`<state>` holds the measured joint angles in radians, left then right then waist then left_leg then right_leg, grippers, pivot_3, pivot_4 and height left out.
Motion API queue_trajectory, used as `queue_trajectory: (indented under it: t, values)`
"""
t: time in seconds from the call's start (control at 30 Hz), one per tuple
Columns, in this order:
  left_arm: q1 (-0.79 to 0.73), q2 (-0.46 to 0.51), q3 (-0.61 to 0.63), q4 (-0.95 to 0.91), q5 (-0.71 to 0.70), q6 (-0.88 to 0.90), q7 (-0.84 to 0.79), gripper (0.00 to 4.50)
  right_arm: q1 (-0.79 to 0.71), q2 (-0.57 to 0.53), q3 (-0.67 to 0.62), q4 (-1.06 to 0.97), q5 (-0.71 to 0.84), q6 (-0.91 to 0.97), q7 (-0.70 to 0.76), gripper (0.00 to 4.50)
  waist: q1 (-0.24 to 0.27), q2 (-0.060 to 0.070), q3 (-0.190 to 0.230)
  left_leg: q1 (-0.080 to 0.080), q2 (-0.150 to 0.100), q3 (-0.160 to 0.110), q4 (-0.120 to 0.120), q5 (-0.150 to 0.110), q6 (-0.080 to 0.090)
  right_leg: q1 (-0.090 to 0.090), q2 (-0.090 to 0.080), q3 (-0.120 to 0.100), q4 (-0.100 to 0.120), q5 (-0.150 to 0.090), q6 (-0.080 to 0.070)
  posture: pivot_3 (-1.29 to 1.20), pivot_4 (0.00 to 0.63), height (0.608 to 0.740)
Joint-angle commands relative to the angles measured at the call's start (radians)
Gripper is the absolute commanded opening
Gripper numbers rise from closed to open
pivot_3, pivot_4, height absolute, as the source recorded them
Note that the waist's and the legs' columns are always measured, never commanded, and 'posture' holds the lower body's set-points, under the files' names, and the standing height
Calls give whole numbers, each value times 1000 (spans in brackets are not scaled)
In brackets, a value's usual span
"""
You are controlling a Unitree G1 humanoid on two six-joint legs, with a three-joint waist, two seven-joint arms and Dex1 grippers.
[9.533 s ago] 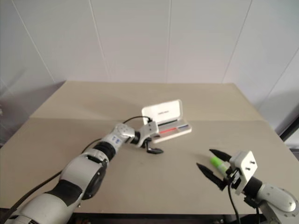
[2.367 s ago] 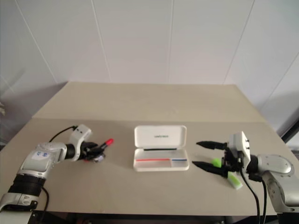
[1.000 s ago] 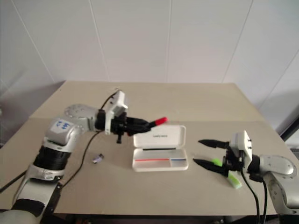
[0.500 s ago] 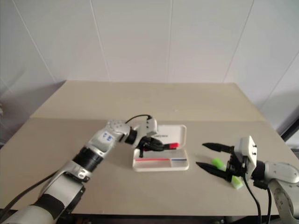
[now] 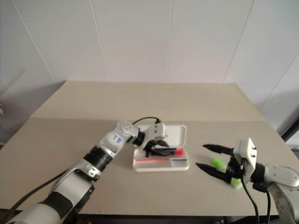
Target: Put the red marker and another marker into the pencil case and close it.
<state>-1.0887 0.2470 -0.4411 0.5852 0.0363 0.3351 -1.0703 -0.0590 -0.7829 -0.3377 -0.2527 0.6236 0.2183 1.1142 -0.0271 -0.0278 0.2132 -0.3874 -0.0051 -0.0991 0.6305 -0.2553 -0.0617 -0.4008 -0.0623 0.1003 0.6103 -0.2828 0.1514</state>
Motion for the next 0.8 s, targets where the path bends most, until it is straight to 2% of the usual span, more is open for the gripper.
queue_trajectory:
  t: [0.03, 0.13, 0.43, 0.6, 0.8]
  values:
    - [-18, -8, 19, -29, 2, 3, -10, 3535, 8, -2, -40, -35, 22, -11, -6, 4500, 0, 0, 0, 0, 0, 0, 0, 0, 0, 0, 0, 0, 0, 0, 0, 0, 150, 740]
    - [-12, -4, 25, -55, -5, 21, -22, 4482, 15, -3, -45, -36, 25, -10, -9, 4500, 0, 0, 0, 0, 0, 0, 0, 0, 0, 0, 0, 0, 0, 0, 0, 0, 150, 740]
    - [62, 40, 120, -235, -90, 76, -54, 4482, 92, 30, -78, -32, -23, 11, -147, 4500, -1, 0, 0, 0, 0, 0, 0, 0, 0, 0, 0, 0, 1, 0, 0, 0, 150, 740]
    - [165, 89, 237, -356, -229, 54, -112, 4482, 161, 46, -88, 13, -105, -12, -231, 4500, 0, 0, 0, 1, 0, 0, 0, 0, 0, 0, 0, 0, 2, 0, 0, 0, 150, 740]
    - [321, 183, 321, -477, -353, -3, -224, 4482, 182, 57, -91, 88, -182, -15, -312, 4500, -1, 1, -1, 2, 0, 0, 0, 0, 0, 0, 0, 1, 3, 0, -1, 0, 150, 740]
